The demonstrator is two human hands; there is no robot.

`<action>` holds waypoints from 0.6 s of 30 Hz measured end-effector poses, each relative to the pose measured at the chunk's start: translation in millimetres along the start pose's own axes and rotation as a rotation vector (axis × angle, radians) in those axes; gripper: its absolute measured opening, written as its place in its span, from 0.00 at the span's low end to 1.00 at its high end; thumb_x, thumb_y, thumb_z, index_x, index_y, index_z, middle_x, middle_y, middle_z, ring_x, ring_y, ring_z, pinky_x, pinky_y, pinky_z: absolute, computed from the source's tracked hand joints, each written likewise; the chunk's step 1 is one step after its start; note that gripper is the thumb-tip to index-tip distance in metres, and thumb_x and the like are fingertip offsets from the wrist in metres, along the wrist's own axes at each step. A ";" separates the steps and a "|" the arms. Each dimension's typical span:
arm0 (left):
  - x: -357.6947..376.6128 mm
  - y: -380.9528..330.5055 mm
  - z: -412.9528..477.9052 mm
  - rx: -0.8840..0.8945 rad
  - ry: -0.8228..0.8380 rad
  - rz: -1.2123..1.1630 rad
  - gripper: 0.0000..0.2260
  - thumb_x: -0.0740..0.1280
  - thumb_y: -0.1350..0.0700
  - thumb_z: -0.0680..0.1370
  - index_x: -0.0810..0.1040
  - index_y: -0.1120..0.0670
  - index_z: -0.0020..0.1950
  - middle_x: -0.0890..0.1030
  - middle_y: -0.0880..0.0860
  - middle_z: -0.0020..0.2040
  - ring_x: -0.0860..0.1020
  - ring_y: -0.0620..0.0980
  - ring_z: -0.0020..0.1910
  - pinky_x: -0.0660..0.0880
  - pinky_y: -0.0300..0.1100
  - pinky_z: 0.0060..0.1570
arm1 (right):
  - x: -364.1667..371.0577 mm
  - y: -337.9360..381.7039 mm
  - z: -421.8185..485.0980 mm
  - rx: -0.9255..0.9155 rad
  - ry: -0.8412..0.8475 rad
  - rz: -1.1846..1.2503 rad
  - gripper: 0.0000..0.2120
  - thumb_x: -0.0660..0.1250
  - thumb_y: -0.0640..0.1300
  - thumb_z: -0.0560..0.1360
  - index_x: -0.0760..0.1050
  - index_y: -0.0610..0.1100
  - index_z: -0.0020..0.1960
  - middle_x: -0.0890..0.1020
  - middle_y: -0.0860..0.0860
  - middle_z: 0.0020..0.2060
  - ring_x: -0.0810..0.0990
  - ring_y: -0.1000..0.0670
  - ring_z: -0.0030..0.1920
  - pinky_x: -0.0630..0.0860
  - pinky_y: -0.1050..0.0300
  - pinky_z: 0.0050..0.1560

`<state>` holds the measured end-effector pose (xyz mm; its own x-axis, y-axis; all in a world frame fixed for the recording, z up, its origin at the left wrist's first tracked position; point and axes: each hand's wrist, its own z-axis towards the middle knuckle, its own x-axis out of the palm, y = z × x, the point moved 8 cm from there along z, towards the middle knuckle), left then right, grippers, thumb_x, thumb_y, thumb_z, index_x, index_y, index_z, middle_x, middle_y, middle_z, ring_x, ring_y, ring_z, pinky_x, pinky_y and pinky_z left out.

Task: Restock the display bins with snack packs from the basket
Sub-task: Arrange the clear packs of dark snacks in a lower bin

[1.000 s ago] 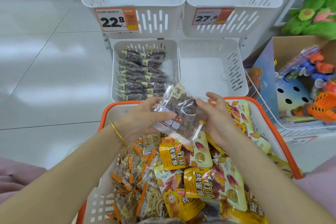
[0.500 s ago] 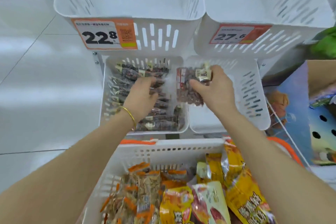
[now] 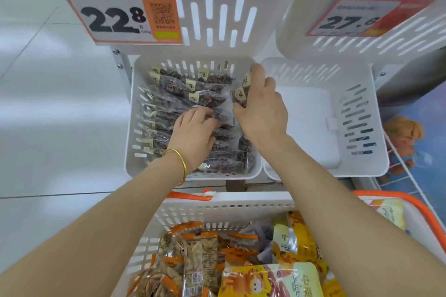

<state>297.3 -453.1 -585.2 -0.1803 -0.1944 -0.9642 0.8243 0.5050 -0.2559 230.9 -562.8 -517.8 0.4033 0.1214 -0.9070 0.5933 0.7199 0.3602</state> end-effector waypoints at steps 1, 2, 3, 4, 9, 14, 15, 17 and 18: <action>0.1 -0.3 0.0 0.001 -0.001 0.003 0.16 0.63 0.57 0.78 0.73 0.52 0.66 0.65 0.53 0.70 0.59 0.56 0.72 0.55 0.53 0.71 | 0.7 1.5 -0.2 -0.011 -0.003 0.004 0.30 0.66 0.45 0.75 0.55 0.45 0.72 0.70 0.43 0.56 0.74 0.38 0.48 0.65 0.52 0.37; 0.5 -0.7 -0.1 0.002 -0.006 0.005 0.16 0.63 0.58 0.78 0.73 0.52 0.66 0.65 0.53 0.70 0.59 0.56 0.72 0.55 0.53 0.71 | 0.5 1.9 -0.4 -0.011 -0.016 0.019 0.30 0.65 0.45 0.74 0.55 0.45 0.71 0.70 0.43 0.56 0.74 0.38 0.47 0.64 0.52 0.36; 0.9 -0.9 -0.3 0.004 -0.014 0.007 0.16 0.64 0.58 0.77 0.73 0.52 0.66 0.65 0.54 0.70 0.59 0.57 0.72 0.55 0.53 0.71 | 0.3 1.1 0.0 0.000 -0.028 0.041 0.29 0.65 0.44 0.74 0.56 0.45 0.71 0.71 0.44 0.56 0.74 0.39 0.45 0.64 0.52 0.36; 1.1 -1.2 -0.7 0.006 -0.021 0.011 0.17 0.64 0.59 0.77 0.74 0.53 0.65 0.66 0.55 0.70 0.60 0.58 0.71 0.55 0.54 0.71 | 0.3 0.2 1.2 0.014 -0.039 0.065 0.29 0.65 0.45 0.74 0.56 0.45 0.71 0.71 0.44 0.56 0.74 0.39 0.43 0.64 0.53 0.36; 1.0 -3.7 -3.1 0.015 -0.023 0.022 0.19 0.64 0.66 0.73 0.75 0.57 0.64 0.66 0.59 0.69 0.61 0.61 0.71 0.55 0.56 0.72 | 19.3 -19.2 1.8 0.218 0.055 0.140 0.24 0.62 0.50 0.77 0.58 0.44 0.67 0.74 0.44 0.54 0.77 0.38 0.44 0.64 0.53 0.34; -1.6 -2.0 -4.4 0.019 -0.012 0.013 0.20 0.63 0.66 0.73 0.73 0.56 0.65 0.64 0.58 0.71 0.58 0.59 0.72 0.53 0.52 0.72 | 40.8 -15.3 -9.1 0.123 0.169 -0.194 0.21 0.58 0.55 0.78 0.60 0.43 0.65 0.78 0.46 0.48 0.72 0.44 0.35 0.57 0.58 0.26; -2.1 -1.7 -4.3 0.019 -0.009 0.012 0.20 0.62 0.66 0.73 0.73 0.55 0.65 0.63 0.57 0.71 0.58 0.58 0.72 0.53 0.51 0.72 | 42.4 -16.7 -12.4 0.108 0.189 -0.243 0.22 0.57 0.55 0.79 0.60 0.42 0.66 0.80 0.47 0.47 0.74 0.43 0.36 0.57 0.58 0.26; -2.0 -1.7 -4.1 0.016 -0.007 0.005 0.20 0.61 0.65 0.74 0.72 0.55 0.65 0.62 0.57 0.72 0.57 0.57 0.72 0.52 0.50 0.72 | 45.3 -19.1 -19.4 0.058 0.233 -0.331 0.27 0.56 0.58 0.79 0.58 0.40 0.68 0.81 0.47 0.47 0.79 0.43 0.40 0.58 0.59 0.27; -2.1 -1.5 -3.5 0.014 -0.009 0.002 0.19 0.61 0.65 0.75 0.72 0.55 0.65 0.62 0.56 0.72 0.57 0.57 0.72 0.52 0.50 0.72 | 44.6 -19.8 -21.4 0.042 0.237 -0.337 0.29 0.56 0.59 0.78 0.58 0.40 0.69 0.80 0.47 0.48 0.80 0.43 0.43 0.60 0.58 0.28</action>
<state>294.5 -450.5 -583.0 -0.1739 -0.2008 -0.9641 0.8319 0.4940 -0.2529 222.2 -557.1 -570.1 0.0127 0.0411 -0.9991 0.6945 0.7185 0.0384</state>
